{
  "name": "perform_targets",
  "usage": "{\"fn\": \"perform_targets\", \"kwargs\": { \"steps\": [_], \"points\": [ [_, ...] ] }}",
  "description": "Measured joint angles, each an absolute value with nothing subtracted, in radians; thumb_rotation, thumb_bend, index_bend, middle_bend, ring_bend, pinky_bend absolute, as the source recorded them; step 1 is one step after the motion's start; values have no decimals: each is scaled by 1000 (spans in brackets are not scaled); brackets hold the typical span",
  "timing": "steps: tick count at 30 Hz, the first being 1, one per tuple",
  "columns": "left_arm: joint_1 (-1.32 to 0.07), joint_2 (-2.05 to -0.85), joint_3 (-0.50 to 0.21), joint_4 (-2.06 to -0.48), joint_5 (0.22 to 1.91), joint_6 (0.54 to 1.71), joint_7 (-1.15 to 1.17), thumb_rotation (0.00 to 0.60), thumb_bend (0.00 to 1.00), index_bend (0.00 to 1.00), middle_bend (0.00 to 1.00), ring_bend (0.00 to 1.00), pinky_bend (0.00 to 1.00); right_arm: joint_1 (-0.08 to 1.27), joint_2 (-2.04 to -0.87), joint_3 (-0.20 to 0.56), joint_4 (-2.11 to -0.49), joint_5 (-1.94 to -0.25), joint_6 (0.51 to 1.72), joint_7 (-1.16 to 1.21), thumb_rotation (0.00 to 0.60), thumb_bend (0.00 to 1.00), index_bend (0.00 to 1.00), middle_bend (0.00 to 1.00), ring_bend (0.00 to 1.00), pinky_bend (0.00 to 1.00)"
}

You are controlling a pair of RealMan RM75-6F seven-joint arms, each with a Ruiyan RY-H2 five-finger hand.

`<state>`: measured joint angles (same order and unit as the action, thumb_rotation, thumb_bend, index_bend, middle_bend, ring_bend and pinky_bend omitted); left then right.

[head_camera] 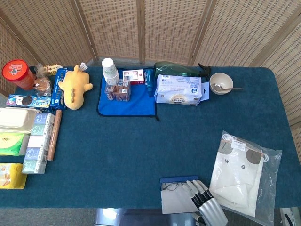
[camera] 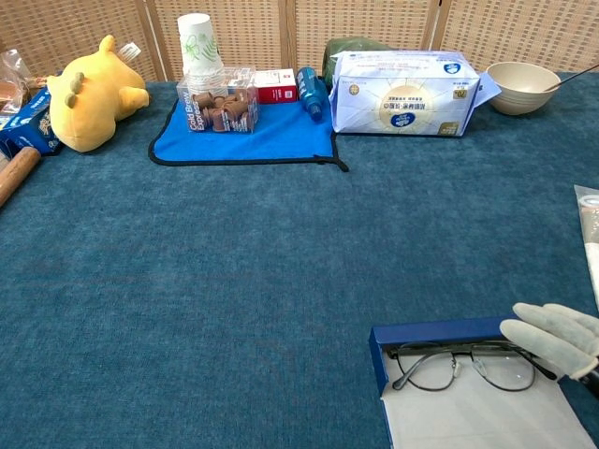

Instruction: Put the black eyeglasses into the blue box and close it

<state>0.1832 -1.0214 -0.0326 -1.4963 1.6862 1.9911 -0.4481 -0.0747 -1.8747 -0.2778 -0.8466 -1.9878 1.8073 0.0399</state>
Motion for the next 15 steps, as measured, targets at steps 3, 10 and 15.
{"fn": "perform_targets", "kwargs": {
  "steps": [3,10,15],
  "points": [
    [183,-1024,-33,-1492,1683,1989,-452,531,319,37,1,0,0,-68,-1857,-282,-897,-1995,1802,17,577,99,0,64,31,151],
    [182,-1033,-34,-1477,1675,1980,-463,534,318,37,1,0,0,-41,-1810,-284,-1035,-2006,1765,-31,600,94,112,125,75,153],
    [180,-1043,-36,-1458,1660,1968,-474,532,318,37,1,0,0,-7,-1775,-274,-1139,-2009,1709,-76,600,108,247,189,115,173]
  ]
}}
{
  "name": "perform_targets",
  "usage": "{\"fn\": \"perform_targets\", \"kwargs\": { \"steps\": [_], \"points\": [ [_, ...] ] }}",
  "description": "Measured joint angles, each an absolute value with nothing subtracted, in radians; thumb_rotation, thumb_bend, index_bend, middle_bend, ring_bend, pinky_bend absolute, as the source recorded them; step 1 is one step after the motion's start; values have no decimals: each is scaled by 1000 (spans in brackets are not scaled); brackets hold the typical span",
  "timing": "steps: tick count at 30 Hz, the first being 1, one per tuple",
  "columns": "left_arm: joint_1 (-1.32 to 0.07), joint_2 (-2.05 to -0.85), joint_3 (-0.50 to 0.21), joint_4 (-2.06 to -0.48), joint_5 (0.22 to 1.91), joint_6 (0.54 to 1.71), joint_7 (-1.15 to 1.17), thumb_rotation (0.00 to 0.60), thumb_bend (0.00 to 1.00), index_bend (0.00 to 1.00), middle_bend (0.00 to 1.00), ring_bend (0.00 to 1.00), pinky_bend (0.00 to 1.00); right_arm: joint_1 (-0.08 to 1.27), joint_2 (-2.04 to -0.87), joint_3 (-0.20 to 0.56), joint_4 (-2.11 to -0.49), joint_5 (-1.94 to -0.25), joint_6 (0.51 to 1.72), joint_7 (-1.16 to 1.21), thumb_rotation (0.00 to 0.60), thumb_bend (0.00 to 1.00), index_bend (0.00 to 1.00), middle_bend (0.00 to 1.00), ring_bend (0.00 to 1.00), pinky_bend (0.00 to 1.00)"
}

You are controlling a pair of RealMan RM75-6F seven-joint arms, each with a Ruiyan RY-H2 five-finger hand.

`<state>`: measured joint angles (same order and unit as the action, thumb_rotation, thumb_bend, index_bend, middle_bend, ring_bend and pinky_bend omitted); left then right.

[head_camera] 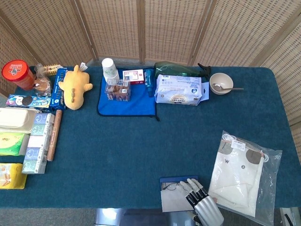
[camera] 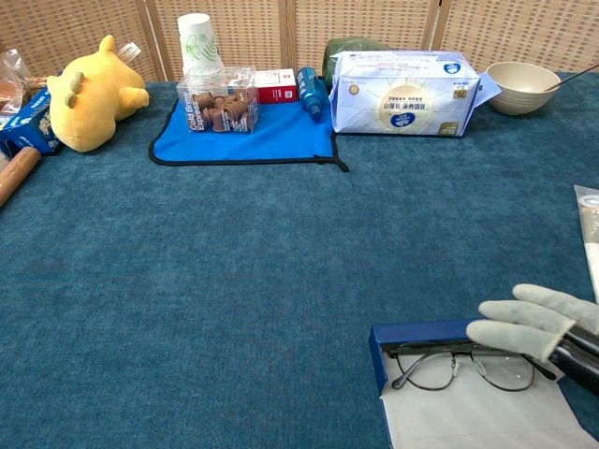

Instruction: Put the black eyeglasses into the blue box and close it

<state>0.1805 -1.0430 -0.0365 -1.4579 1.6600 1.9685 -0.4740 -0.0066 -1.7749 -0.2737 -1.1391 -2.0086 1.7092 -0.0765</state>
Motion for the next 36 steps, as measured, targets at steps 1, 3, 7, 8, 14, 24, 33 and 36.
{"fn": "perform_targets", "kwargs": {
  "steps": [1,3,7,8,14,24,33,36],
  "points": [
    [180,-1045,-37,-1454,1657,1965,-477,532,317,37,1,0,0,0,-1769,-271,-1159,-2008,1697,-85,600,116,268,197,121,178],
    [179,-1050,-38,-1446,1652,1960,-483,530,318,36,1,0,0,14,-1754,-265,-1204,-2006,1667,-108,600,140,330,216,140,192],
    [176,-1059,-39,-1432,1644,1948,-492,528,318,36,1,0,0,38,-1736,-253,-1266,-1998,1613,-143,600,184,397,234,176,215],
    [175,-1060,-40,-1429,1642,1945,-494,531,318,36,1,0,0,44,-1732,-251,-1279,-1997,1601,-154,600,192,409,240,182,220],
    [170,-1066,-45,-1420,1638,1937,-497,529,318,36,0,0,0,58,-1721,-241,-1321,-1986,1560,-190,600,231,468,283,228,256],
    [162,-1073,-50,-1415,1638,1929,-493,529,317,36,1,0,0,68,-1703,-226,-1385,-1962,1508,-258,600,268,549,333,259,276],
    [162,-1076,-50,-1413,1640,1931,-488,530,318,37,0,0,0,69,-1692,-221,-1418,-1947,1487,-283,600,283,588,363,273,277],
    [162,-1076,-51,-1414,1641,1933,-488,531,318,37,0,0,0,68,-1689,-221,-1424,-1945,1486,-286,600,287,598,372,278,278]
  ]
}}
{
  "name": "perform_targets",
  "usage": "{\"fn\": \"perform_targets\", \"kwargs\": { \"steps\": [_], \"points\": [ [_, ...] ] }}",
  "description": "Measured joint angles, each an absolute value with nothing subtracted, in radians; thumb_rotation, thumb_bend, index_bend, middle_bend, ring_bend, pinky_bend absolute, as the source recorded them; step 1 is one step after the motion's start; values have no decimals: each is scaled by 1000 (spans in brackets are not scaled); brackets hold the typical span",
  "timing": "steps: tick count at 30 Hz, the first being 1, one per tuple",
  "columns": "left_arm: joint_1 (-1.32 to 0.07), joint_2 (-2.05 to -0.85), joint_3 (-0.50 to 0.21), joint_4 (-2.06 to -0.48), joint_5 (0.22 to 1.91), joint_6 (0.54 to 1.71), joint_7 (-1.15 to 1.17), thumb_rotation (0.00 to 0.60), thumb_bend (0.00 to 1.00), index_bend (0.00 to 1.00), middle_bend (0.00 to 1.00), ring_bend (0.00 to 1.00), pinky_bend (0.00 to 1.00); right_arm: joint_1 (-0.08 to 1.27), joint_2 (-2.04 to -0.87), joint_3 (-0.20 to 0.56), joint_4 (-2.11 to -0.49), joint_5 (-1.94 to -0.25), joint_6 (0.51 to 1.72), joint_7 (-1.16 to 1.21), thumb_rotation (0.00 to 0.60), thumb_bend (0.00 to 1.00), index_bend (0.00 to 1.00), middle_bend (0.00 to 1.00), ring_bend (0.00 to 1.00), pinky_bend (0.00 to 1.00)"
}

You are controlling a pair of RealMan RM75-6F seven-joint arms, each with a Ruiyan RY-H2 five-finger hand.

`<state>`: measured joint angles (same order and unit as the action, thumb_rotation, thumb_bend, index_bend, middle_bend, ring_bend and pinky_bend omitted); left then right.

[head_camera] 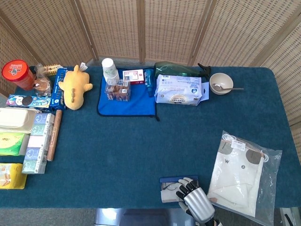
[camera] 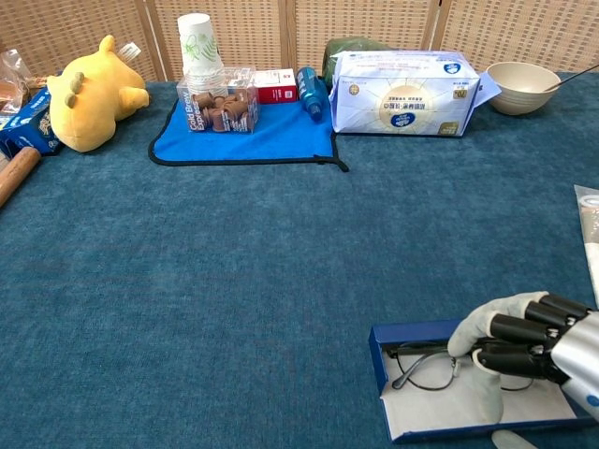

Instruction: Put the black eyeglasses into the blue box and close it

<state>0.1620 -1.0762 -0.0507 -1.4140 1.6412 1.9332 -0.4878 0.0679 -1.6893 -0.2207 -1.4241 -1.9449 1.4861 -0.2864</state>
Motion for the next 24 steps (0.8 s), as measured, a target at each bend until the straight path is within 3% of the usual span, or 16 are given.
{"fn": "perform_targets", "kwargs": {
  "steps": [24],
  "points": [
    [161,-1085,-50,-1410,1647,1937,-482,534,318,37,0,0,0,109,-1657,-182,-1539,-1940,1441,-317,600,291,617,389,295,285]
  ]
}}
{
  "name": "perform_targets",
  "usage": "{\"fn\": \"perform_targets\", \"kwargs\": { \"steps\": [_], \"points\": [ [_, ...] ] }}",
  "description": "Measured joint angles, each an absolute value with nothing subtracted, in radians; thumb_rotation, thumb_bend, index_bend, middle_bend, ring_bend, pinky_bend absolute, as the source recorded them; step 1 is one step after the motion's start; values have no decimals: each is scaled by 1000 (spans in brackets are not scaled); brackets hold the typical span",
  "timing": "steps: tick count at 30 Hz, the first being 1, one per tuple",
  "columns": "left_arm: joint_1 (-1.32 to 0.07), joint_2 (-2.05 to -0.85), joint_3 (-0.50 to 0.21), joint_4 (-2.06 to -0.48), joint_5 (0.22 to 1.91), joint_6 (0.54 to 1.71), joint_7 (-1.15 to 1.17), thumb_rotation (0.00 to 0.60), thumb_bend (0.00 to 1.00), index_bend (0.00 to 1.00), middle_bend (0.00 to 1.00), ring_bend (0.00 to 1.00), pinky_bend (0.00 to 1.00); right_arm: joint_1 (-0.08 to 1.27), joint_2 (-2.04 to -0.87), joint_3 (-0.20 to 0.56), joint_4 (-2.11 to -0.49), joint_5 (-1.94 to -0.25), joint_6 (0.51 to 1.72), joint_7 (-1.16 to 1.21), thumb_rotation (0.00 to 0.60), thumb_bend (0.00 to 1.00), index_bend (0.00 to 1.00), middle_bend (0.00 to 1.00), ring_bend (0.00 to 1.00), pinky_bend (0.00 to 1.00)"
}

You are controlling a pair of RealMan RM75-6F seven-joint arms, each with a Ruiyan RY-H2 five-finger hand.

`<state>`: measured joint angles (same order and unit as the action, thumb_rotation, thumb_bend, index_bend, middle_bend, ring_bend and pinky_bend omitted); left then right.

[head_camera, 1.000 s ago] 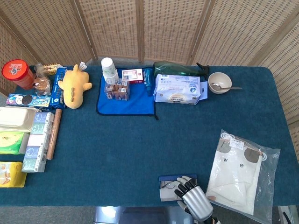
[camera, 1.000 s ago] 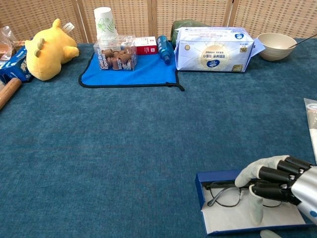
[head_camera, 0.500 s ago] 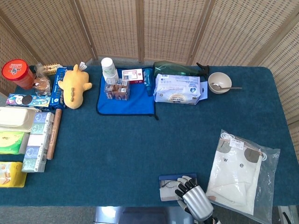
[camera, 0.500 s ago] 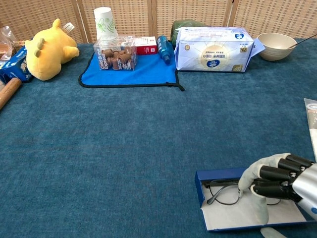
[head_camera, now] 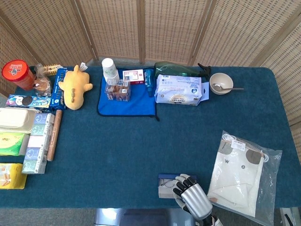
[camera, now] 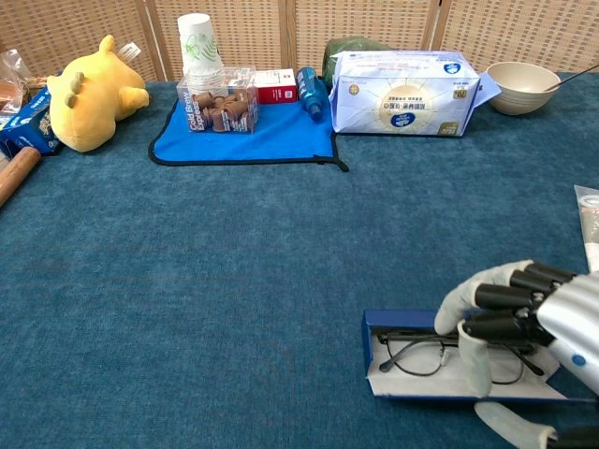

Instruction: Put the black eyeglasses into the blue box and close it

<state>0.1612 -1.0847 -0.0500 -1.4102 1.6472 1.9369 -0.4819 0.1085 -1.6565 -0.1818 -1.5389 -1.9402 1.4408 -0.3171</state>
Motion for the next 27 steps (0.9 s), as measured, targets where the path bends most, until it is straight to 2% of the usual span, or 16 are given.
{"fn": "perform_targets", "kwargs": {
  "steps": [19,27],
  "points": [
    [160,-1092,-44,-1414,1652,1932,-474,530,316,37,0,0,0,201,-1642,-74,-1619,-1835,1322,-327,600,284,596,383,295,286],
    [161,-1092,-44,-1413,1648,1930,-475,530,314,37,0,0,0,234,-1656,-39,-1599,-1794,1298,-307,600,269,471,320,253,285]
  ]
}}
